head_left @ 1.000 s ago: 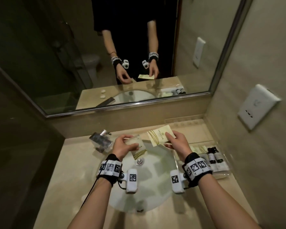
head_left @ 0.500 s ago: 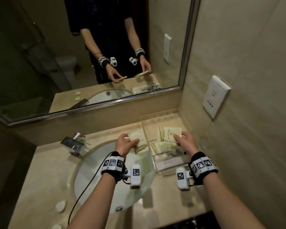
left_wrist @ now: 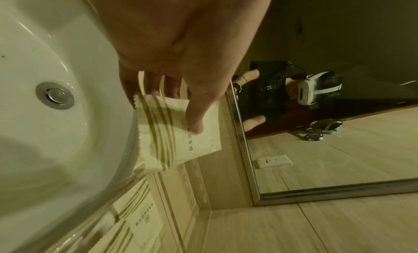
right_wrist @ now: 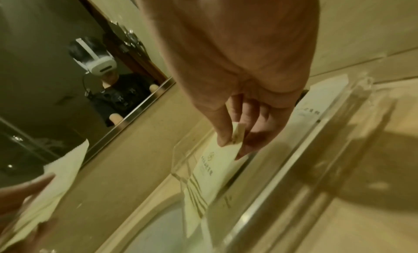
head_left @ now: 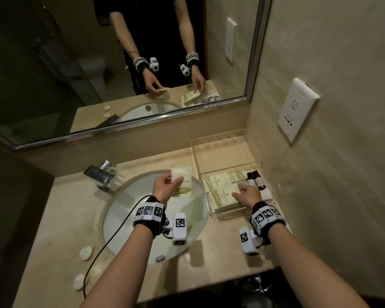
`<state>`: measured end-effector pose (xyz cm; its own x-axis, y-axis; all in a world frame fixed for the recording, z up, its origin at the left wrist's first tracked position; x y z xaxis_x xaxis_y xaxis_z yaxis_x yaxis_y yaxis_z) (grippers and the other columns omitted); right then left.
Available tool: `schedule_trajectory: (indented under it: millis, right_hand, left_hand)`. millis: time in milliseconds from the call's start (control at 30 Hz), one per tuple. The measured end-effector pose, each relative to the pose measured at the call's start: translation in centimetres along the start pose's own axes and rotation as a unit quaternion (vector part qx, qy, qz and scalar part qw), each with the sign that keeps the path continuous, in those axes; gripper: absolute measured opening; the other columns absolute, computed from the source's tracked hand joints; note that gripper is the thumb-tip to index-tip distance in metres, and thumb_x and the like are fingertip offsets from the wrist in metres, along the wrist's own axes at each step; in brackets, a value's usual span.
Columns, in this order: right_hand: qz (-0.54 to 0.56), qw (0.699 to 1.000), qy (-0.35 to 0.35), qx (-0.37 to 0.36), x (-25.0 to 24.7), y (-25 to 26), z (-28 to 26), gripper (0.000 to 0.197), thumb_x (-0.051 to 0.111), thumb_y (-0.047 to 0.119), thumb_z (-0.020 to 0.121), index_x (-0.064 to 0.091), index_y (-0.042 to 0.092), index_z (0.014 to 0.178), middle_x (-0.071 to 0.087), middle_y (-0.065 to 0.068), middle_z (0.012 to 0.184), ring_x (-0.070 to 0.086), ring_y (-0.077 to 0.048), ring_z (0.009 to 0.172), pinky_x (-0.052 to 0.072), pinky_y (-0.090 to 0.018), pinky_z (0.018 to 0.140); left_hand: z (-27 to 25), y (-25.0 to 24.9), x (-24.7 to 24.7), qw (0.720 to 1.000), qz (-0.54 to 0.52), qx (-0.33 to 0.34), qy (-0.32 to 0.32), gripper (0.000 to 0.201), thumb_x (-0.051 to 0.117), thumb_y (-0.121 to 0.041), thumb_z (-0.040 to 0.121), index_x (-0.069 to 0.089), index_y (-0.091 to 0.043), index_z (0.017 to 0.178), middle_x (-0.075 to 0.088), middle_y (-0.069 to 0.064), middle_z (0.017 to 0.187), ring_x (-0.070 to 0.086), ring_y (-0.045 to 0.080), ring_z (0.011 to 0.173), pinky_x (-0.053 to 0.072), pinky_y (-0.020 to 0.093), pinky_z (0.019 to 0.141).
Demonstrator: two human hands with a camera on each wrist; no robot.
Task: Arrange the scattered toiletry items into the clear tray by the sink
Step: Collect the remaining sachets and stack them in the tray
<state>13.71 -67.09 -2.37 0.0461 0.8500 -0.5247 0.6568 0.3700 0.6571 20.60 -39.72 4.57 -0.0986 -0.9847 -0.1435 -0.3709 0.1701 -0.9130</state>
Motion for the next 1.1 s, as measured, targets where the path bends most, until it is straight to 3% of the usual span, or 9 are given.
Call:
schedule_trajectory:
  millis: [167, 300, 400, 600, 700, 800, 900, 1000, 1100]
  right_hand:
    - [-0.038, 0.999, -0.024, 0.002, 1.1, -0.5, 0.0, 0.047, 0.072, 0.017, 0.086, 0.055, 0.005, 0.129, 0.06, -0.013, 0.13, 0.055, -0.03, 0.122, 0.042, -0.036, 0.104]
    - [-0.048, 0.997, -0.052, -0.007, 1.4, -0.8, 0.0, 0.039, 0.075, 0.016, 0.083, 0.059, 0.003, 0.117, 0.064, -0.014, 0.119, 0.061, -0.029, 0.11, 0.048, -0.037, 0.097]
    - [-0.031, 0.998, -0.063, 0.004, 1.3, -1.1, -0.2, 0.036, 0.077, 0.015, 0.081, 0.058, 0.002, 0.109, 0.064, -0.014, 0.112, 0.061, -0.031, 0.108, 0.049, -0.038, 0.094]
    - [-0.045, 0.997, -0.058, -0.029, 1.2, -1.5, -0.2, 0.025, 0.075, 0.014, 0.082, 0.06, 0.013, 0.102, 0.067, -0.008, 0.104, 0.064, -0.028, 0.102, 0.052, -0.038, 0.09]
    - [-0.042, 0.996, -0.072, -0.027, 0.5, -1.4, -0.2, 0.019, 0.074, 0.02, 0.083, 0.058, 0.016, 0.092, 0.068, -0.006, 0.101, 0.065, -0.025, 0.094, 0.052, -0.036, 0.085]
    - [0.013, 0.995, -0.088, -0.052, -0.4, -0.1, 0.0, 0.017, 0.072, 0.027, 0.085, 0.06, 0.016, 0.091, 0.068, -0.004, 0.095, 0.066, -0.022, 0.088, 0.056, -0.039, 0.083]
    - [0.094, 0.986, -0.052, -0.127, -1.1, 3.3, -0.6, 0.025, 0.066, 0.034, 0.089, 0.064, 0.012, 0.101, 0.069, -0.003, 0.093, 0.067, -0.02, 0.084, 0.058, -0.033, 0.072]
    - [0.151, 0.969, 0.036, -0.194, -1.5, 6.9, -2.2, 0.031, 0.064, 0.041, 0.09, 0.065, 0.017, 0.109, 0.073, 0.001, 0.096, 0.07, -0.016, 0.084, 0.055, -0.025, 0.067]
    - [0.137, 0.959, 0.096, -0.228, -1.2, 8.6, -2.6, 0.032, 0.074, 0.035, 0.083, 0.067, 0.019, 0.11, 0.073, -0.001, 0.097, 0.07, -0.015, 0.085, 0.055, -0.023, 0.068]
  left_hand:
    - [-0.2, 0.2, -0.5, 1.0, 0.011, -0.001, -0.008, 0.039, 0.067, -0.011, 0.086, 0.059, 0.0, 0.122, 0.067, 0.016, 0.104, 0.065, 0.015, 0.078, 0.053, 0.016, 0.054]
    - [0.1, 0.7, -0.4, 1.0, 0.022, -0.014, -0.012, 0.038, 0.065, -0.013, 0.088, 0.058, 0.0, 0.123, 0.066, 0.018, 0.108, 0.064, 0.018, 0.081, 0.05, 0.021, 0.059]
    - [0.2, 0.8, -0.1, 1.0, 0.018, -0.02, -0.01, 0.035, 0.062, -0.013, 0.09, 0.058, -0.001, 0.122, 0.065, 0.016, 0.106, 0.063, 0.016, 0.078, 0.05, 0.019, 0.058]
    - [0.6, 0.9, 0.7, 0.999, 0.034, -0.029, 0.003, 0.036, 0.06, -0.015, 0.092, 0.058, 0.002, 0.123, 0.066, 0.021, 0.113, 0.064, 0.027, 0.092, 0.053, 0.032, 0.073]
    - [0.7, 0.8, 1.4, 0.998, 0.039, -0.036, 0.029, 0.031, 0.053, -0.012, 0.095, 0.058, 0.004, 0.122, 0.066, 0.021, 0.11, 0.062, 0.027, 0.091, 0.052, 0.028, 0.066]
    - [0.6, 0.3, 2.1, 0.998, 0.028, -0.032, 0.052, 0.029, 0.056, -0.008, 0.093, 0.058, 0.009, 0.117, 0.066, 0.015, 0.094, 0.062, 0.023, 0.08, 0.052, 0.029, 0.064]
    - [0.4, -0.2, 3.1, 0.997, 0.01, -0.031, 0.068, 0.028, 0.062, -0.005, 0.089, 0.058, 0.01, 0.112, 0.066, 0.008, 0.08, 0.064, 0.017, 0.072, 0.056, 0.026, 0.063]
    - [0.3, -0.7, 4.3, 0.995, 0.007, -0.026, 0.098, 0.033, 0.067, -0.006, 0.085, 0.059, 0.009, 0.113, 0.068, 0.02, 0.096, 0.066, 0.022, 0.078, 0.057, 0.03, 0.069]
    - [0.0, -1.0, 5.6, 0.992, 0.017, -0.014, 0.127, 0.037, 0.071, -0.009, 0.083, 0.061, 0.007, 0.114, 0.067, 0.024, 0.101, 0.065, 0.027, 0.082, 0.055, 0.033, 0.071]
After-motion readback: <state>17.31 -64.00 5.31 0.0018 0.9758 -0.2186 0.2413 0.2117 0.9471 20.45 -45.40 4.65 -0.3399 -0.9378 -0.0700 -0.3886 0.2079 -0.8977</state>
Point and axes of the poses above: each hand's wrist, its own z-axis towards the middle knuckle, its own x-axis out of the palm, y = z × x, the point moved 4 cm from there along z, towards the middle knuckle
